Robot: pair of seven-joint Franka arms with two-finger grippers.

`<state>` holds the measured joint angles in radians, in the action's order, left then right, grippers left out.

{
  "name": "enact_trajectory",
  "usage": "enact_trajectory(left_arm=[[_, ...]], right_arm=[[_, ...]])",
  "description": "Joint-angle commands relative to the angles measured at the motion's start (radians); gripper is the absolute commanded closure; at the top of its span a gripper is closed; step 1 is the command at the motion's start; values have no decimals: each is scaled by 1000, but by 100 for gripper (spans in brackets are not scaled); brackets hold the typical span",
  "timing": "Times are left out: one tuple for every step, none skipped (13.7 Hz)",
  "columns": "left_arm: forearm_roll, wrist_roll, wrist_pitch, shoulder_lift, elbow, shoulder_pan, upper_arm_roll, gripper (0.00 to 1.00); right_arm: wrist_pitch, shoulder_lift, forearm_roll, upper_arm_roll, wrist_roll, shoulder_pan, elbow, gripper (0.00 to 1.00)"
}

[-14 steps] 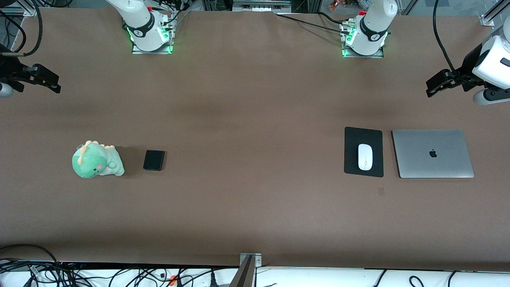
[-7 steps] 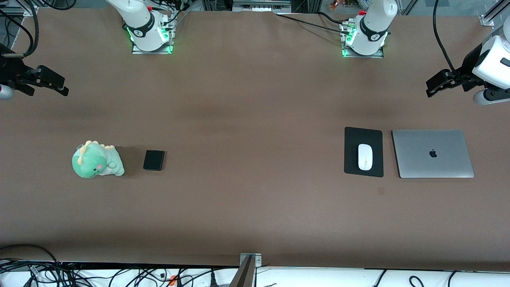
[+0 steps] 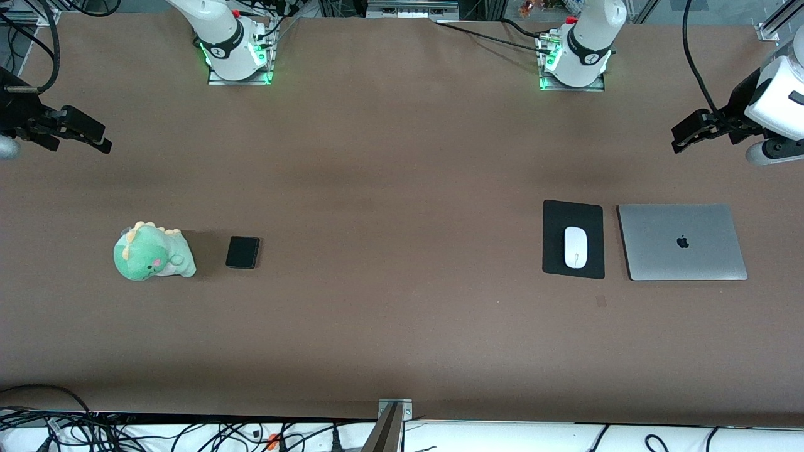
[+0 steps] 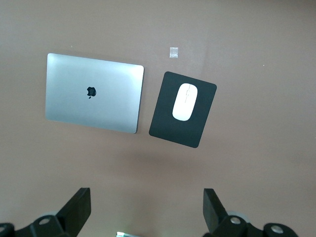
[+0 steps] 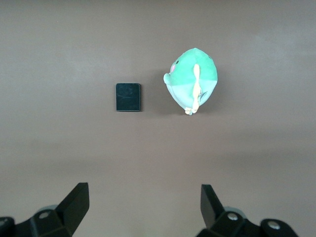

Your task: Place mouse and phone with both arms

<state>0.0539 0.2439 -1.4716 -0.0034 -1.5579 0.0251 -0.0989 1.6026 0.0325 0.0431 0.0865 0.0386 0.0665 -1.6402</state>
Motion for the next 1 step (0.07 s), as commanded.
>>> enact_trajectory(left_arm=[[-16, 3, 24, 2, 25, 2, 1, 0]], right_arm=[[-10, -14, 3, -8, 7, -8, 30, 0]])
